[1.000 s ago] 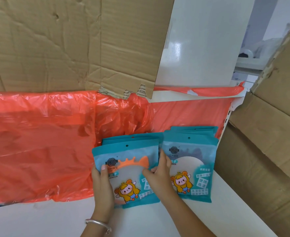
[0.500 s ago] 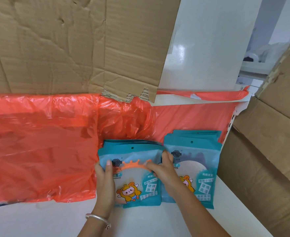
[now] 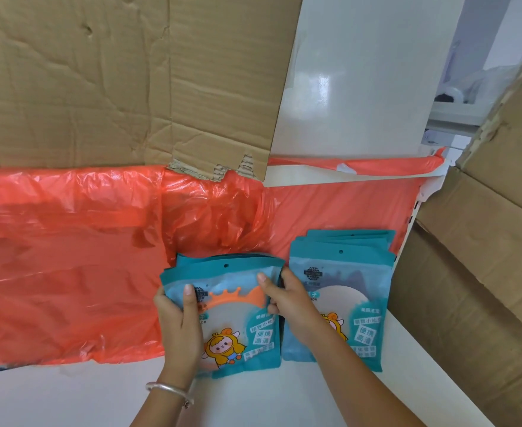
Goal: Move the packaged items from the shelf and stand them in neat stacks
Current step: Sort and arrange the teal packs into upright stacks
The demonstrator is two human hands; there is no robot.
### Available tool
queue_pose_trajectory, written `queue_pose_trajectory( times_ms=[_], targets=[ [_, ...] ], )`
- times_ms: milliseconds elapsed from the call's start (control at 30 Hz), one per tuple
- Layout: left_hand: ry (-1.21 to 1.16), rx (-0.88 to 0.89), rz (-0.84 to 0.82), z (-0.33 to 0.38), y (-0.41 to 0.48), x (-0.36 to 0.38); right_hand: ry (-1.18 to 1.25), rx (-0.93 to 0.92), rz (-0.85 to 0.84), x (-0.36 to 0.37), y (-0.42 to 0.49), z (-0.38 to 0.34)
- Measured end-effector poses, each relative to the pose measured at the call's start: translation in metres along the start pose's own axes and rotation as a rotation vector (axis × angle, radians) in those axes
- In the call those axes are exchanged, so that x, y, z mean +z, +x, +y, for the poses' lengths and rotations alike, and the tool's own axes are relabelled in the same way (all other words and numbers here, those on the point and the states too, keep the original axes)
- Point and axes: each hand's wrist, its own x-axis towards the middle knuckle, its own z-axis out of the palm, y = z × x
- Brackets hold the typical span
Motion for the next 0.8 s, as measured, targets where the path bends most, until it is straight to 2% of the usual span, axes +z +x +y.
queue_pose_trajectory(
  times_ms=[200, 367, 467, 633, 700, 733, 800],
  targets=[
    [0.044, 0.019, 0.013, -0.003, 0.004, 0.002, -0.105, -0.067, 0.063, 0.006, 0.002, 0.0],
    [-0.055, -0.033, 0.065, -0.005, 0.002, -0.002, -0.097, -0.163, 0.118, 0.009, -0.005, 0.009],
    [-0.048, -0.083, 0.115, -0.005, -0.001, -0.006, -0.138, -0.148, 0.109, 0.008, -0.016, 0.008],
    [0.09, 0.028, 0.225, 0.006, -0.031, -0.013, -0.18, -0.158, 0.073, -0.004, -0.033, 0.004],
    [0.016, 0.038, 0.106, 0.014, -0.055, -0.007, -0.148, -0.2, 0.122, -0.02, -0.044, 0.007],
    [-0.017, 0.01, -0.007, 0.017, -0.068, 0.0, -0.153, -0.231, 0.193, -0.033, -0.049, 0.01],
    [0.023, -0.108, -0.333, 0.021, -0.094, 0.023, -0.211, -0.252, 0.392, -0.066, -0.058, 0.02]
  ],
)
